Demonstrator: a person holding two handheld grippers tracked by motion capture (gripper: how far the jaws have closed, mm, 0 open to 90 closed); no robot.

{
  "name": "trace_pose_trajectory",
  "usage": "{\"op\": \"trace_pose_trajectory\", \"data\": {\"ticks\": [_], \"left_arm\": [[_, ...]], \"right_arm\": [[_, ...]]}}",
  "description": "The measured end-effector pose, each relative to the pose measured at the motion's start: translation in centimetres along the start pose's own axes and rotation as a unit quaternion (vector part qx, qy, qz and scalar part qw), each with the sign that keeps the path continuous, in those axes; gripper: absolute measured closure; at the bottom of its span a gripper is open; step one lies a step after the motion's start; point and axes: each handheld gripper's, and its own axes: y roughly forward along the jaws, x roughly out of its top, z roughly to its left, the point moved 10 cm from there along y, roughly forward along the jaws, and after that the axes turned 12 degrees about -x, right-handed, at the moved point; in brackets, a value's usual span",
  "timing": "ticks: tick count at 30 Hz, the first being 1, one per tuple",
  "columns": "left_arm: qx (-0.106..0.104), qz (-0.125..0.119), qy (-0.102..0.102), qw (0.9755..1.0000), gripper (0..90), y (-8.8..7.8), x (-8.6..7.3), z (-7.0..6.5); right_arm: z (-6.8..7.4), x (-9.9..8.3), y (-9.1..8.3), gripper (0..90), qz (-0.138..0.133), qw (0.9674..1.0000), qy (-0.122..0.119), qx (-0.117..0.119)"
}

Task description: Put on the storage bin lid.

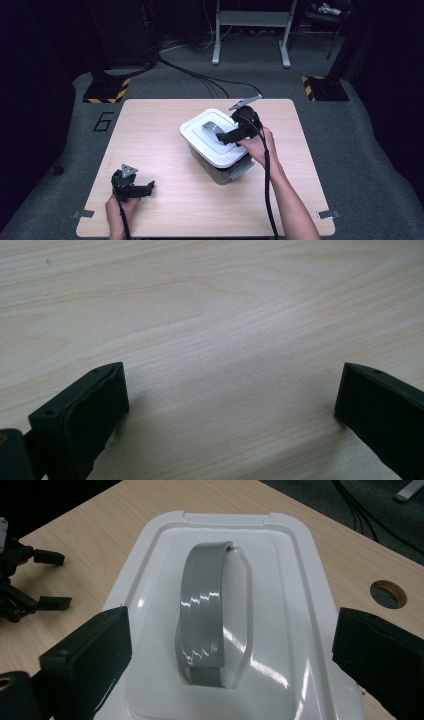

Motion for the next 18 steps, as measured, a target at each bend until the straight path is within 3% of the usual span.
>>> {"op": "trace_pose_trajectory", "data": {"ticks": [18], "left_arm": [[0.000, 0.000, 0.000, 1.0000, 0.5, 0.0, 0.0, 0.0]], "right_arm": [[-2.4, -4.6, -3.0, 1.4, -0.022, 0.9992, 0.021, -0.027]]}}
